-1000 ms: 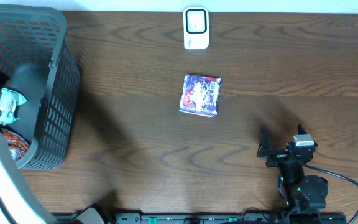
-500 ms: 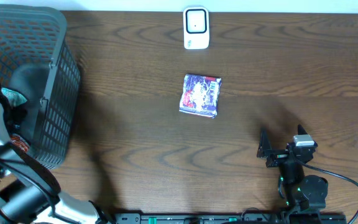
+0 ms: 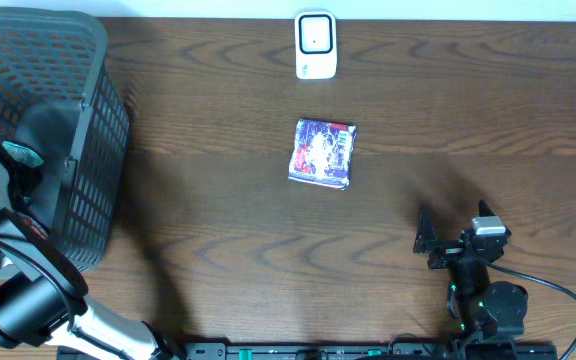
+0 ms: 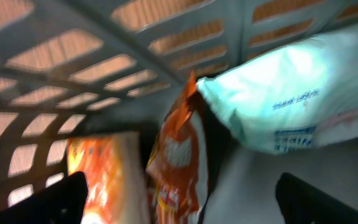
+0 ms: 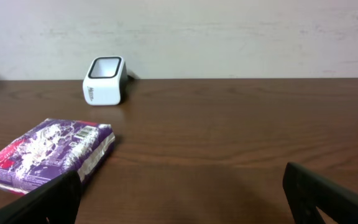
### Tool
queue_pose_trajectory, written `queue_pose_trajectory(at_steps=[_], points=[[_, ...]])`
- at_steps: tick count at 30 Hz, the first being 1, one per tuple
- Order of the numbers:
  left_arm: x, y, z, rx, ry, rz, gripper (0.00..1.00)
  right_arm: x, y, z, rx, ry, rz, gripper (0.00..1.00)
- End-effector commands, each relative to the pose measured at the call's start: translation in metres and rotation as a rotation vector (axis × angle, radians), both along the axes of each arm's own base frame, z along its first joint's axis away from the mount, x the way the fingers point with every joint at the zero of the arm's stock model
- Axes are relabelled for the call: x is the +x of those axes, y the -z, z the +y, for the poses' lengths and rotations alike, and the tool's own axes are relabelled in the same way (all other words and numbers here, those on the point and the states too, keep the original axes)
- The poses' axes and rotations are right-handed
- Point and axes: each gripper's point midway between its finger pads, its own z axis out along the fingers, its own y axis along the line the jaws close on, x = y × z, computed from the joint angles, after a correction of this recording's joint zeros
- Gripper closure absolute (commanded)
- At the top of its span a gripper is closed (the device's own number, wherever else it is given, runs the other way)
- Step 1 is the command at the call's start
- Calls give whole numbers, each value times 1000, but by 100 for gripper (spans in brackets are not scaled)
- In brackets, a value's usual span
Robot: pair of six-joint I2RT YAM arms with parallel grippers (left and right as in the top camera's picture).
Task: Scan the item barcode
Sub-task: 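Reach the left gripper into the basket and grasp the red snack bar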
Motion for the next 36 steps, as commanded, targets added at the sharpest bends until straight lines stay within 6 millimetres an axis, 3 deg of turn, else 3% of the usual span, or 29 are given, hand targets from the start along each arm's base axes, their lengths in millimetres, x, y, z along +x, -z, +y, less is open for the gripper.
queue_pose_trajectory(at_steps=[1, 9, 10, 14, 15, 16, 20, 22, 26, 28, 31, 32, 36], points=[[-3, 12, -2, -3, 32, 20, 11, 0, 1, -2, -14, 8, 0, 1], [-12, 38, -10, -8, 32, 27, 25, 0, 1, -2, -14, 8, 0, 1], [-14, 40, -11, -13, 32, 33, 38, 0, 1, -2, -14, 8, 0, 1], [-16, 42, -13, -22, 33, 44, 71, 0, 1, -2, -14, 8, 0, 1], [-17, 42, -14, -25, 33, 47, 91, 0, 1, -2, -14, 8, -1, 1], [-18, 42, -14, -27, 33, 50, 93, 0, 1, -2, -14, 8, 0, 1], [-16, 31, -19, -39, 40, 20, 93, 0, 1, -2, -14, 8, 0, 1], [-7, 15, -25, -52, 59, -56, 93, 0, 1, -2, -14, 8, 0, 1], [20, -32, -40, -71, 127, -274, 93, 0, 1, -2, -14, 8, -1, 1], [33, -71, -53, -73, 187, -421, 93, 0, 1, -2, -14, 8, 0, 1], [31, -92, -57, -42, 199, -462, 93, 0, 1, -2, -14, 8, 0, 1], [27, -93, -57, -36, 194, -452, 88, 0, 1, -2, -14, 8, 0, 1], [-13, -70, -50, -7, 102, -244, 47, 0, 1, -2, -14, 8, 0, 1]])
